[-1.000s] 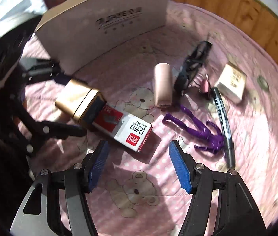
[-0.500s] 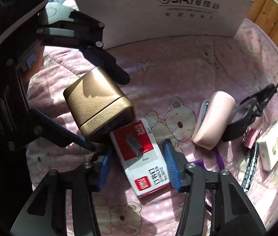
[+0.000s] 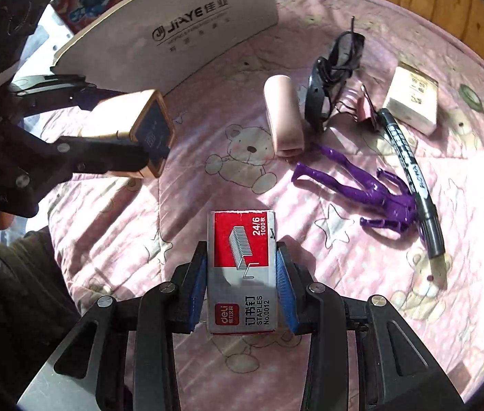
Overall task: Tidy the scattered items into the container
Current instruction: 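Carry the gold tin with the left tool while the right tool carries the staples box to the white box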
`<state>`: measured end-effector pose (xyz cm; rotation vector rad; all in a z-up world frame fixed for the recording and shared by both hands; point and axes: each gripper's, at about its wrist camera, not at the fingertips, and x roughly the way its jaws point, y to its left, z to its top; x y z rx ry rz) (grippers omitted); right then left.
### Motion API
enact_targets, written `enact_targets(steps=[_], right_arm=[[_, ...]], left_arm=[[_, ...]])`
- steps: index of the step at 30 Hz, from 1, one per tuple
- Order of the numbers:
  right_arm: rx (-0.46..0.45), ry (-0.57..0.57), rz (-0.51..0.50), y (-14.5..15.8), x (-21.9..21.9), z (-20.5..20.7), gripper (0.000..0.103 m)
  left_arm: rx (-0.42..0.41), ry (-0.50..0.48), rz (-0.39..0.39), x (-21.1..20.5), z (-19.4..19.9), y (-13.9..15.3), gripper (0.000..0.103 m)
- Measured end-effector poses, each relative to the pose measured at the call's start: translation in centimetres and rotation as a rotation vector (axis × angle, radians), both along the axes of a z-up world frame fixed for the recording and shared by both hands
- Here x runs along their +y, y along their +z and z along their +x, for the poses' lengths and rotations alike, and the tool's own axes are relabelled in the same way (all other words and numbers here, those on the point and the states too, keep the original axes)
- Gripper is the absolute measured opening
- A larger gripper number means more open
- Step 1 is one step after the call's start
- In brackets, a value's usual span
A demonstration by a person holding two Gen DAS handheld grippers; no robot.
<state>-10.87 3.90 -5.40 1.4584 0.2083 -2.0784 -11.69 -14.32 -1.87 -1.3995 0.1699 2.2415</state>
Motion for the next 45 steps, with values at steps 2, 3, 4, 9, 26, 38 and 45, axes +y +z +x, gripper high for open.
enact_targets(steps=[2, 3, 4, 9, 26, 38, 45], right_arm=[[0.005, -0.052, -0.009, -0.1, -0.2, 0.6, 0.039], [0.004, -0.075, -0.011, 0.1, -0.6, 0.7, 0.039], [0.005, -0.098, -0.014, 0.1, -0.8, 1.1, 0.039], [0.017, -0.158, -0.036, 0.9, -0.8, 2.6, 0.039], [0.133, -0.146, -0.101, 8.1, -4.5, 2.0, 0.039], [0.216, -0.092, -0.129, 12.8, -8.2, -0.7, 0.039], [0.249, -0.06, -0.142, 14.9, -10.6, -2.2, 0.039]], left_arm=[[0.028, 0.021, -0.028, 0.0, 0.0, 0.8, 0.067], [0.04, 0.034, -0.039, 0.0, -0.1, 1.1, 0.067], [0.053, 0.045, -0.046, 0.0, -0.2, 1.5, 0.067], [0.103, 0.1, -0.044, -0.5, -0.7, 3.7, 0.067], [0.283, 0.26, 0.004, -5.2, -3.1, 12.0, 0.067], [0.334, 0.335, 0.027, -9.0, -4.9, 14.9, 0.067], [0.337, 0.36, 0.041, -10.3, -5.7, 15.5, 0.067]])
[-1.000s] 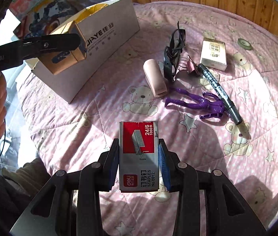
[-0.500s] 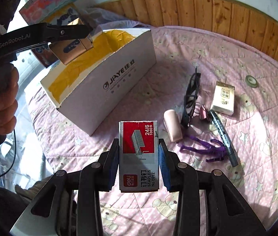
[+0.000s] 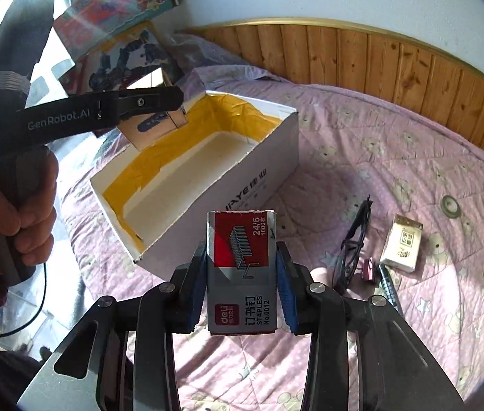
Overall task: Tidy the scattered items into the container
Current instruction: 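Carry the gold tin with the left tool while the right tool carries the staples box to the white box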
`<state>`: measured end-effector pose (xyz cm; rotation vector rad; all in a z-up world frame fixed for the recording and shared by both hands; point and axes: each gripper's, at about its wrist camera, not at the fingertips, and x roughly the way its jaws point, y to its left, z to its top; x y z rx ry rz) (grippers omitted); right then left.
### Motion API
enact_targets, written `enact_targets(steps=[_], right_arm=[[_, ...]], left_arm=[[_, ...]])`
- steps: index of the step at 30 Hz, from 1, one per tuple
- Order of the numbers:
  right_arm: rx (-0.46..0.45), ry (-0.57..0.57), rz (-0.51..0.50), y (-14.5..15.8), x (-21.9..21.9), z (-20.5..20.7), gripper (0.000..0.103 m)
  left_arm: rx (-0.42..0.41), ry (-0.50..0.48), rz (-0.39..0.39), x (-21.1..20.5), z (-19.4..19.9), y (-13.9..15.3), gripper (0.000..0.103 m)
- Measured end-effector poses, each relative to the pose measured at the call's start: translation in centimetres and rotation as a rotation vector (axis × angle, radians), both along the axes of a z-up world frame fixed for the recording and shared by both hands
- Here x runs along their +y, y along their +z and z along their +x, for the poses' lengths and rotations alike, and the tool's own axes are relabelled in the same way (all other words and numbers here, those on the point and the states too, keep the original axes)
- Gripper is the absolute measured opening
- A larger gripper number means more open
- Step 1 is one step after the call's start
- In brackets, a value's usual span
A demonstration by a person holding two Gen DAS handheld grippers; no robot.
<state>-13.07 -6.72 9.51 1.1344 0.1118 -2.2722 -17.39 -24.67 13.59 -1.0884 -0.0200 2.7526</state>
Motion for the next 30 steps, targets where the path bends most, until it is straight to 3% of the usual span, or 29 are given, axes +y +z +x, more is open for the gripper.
enact_targets(steps=[13, 30], right_arm=[[0.012, 0.053, -0.05, 2.4, -5.5, -4.9, 0.039], [-0.081, 0.069, -0.015, -1.2, -11.4, -14.1, 0.039]], left_arm=[[-0.031, 0.054, 0.027, -3.0, -2.4, -0.6, 0.067], [-0.193, 0.19, 0.106, -9.8, -8.1, -5.9, 0.067]])
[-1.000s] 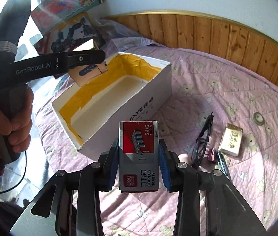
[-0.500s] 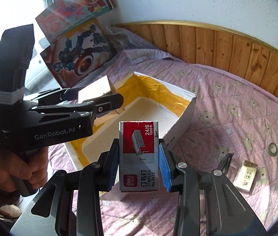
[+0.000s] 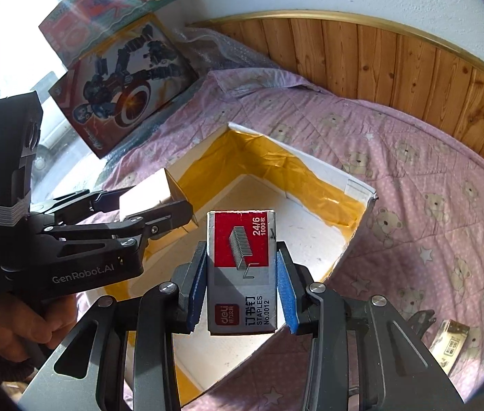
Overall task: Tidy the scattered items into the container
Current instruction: 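Carry the gold tin with the left tool while the right tool carries the staples box to the white box, then lower and open the left gripper in the box while the right gripper releases the staples box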
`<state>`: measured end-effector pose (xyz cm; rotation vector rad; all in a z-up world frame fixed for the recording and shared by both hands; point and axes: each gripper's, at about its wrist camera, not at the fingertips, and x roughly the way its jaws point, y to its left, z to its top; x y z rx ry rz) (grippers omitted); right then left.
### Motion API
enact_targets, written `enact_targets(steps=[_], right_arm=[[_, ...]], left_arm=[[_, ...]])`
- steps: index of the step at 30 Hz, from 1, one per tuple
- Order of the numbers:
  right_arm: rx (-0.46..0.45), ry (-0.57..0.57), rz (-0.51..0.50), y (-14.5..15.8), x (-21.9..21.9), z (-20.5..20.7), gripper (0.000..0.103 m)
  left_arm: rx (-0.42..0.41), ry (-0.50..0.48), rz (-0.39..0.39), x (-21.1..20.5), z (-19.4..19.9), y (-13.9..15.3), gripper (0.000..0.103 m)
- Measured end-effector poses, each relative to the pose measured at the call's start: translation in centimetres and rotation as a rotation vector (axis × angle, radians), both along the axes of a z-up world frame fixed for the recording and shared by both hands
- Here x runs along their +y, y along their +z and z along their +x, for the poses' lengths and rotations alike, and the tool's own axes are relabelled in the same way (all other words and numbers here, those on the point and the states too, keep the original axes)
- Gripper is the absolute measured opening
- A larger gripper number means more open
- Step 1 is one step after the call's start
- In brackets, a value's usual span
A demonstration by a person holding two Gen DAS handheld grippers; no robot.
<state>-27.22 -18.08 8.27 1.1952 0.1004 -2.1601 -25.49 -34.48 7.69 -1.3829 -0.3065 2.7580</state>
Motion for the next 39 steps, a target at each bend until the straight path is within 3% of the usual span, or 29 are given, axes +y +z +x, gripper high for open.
enact_targets(steps=[22, 31, 39], right_arm=[[-0.128, -0.055, 0.027, -3.4, -1.1, -6.5, 0.039], [-0.118, -0.034, 0.192, -5.7, -2.4, -8.6, 0.04], [-0.075, 0.049, 0.354, -8.0, -4.4, -9.0, 0.041]], left_arm=[[-0.151, 0.004, 0.067, -2.1, -5.6, -3.2, 0.067], [-0.226, -0.001, 0.062, -1.4, -8.8, -5.7, 0.067], [-0.282, -0.038, -0.015, -0.1, -11.4, -8.7, 0.067]])
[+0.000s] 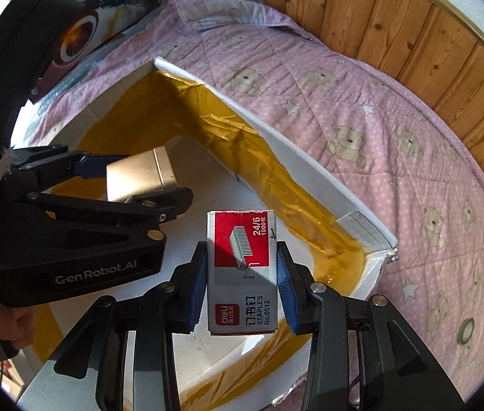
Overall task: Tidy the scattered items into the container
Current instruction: 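Lower and open the left gripper in the box while the right gripper releases the staples box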
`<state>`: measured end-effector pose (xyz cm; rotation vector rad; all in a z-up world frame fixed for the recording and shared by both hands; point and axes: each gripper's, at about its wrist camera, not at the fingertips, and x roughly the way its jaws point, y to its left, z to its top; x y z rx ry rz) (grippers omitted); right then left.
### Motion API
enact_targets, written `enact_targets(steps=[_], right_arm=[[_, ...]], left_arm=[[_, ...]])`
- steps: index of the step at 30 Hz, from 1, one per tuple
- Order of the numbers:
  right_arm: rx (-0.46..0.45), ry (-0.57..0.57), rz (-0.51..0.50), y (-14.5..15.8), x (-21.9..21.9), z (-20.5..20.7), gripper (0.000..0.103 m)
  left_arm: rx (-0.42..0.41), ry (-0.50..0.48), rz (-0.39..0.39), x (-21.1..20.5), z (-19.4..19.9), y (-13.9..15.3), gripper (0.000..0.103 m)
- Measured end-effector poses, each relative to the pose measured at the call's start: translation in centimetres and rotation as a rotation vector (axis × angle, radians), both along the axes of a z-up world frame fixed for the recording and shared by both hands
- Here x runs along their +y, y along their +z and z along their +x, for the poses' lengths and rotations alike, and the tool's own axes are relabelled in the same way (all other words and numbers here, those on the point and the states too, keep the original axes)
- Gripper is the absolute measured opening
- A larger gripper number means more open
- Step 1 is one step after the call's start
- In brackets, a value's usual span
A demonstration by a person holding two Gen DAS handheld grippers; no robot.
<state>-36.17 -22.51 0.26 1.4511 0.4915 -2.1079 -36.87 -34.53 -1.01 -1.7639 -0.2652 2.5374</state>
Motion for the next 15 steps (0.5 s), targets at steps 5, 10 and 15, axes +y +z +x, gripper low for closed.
enact_targets(steps=[5, 10, 15], right_arm=[[0.047, 0.019, 0.06, -0.4, -0.8, -0.1, 0.04], [0.097, 0.025, 0.121, -0.5, -1.7, 0.3, 0.048], [0.17, 0.002, 0.155, 0.3, -1.4, 1.3, 0.062]], left_arm=[[-0.012, -0.015, -0.048, 0.2, -1.2, -2.0, 0.068], [-0.027, -0.029, -0.08, 0.2, -1.6, -3.5, 0.068], [-0.016, -0.036, -0.032, -0.3, -1.1, -2.9, 0.069]])
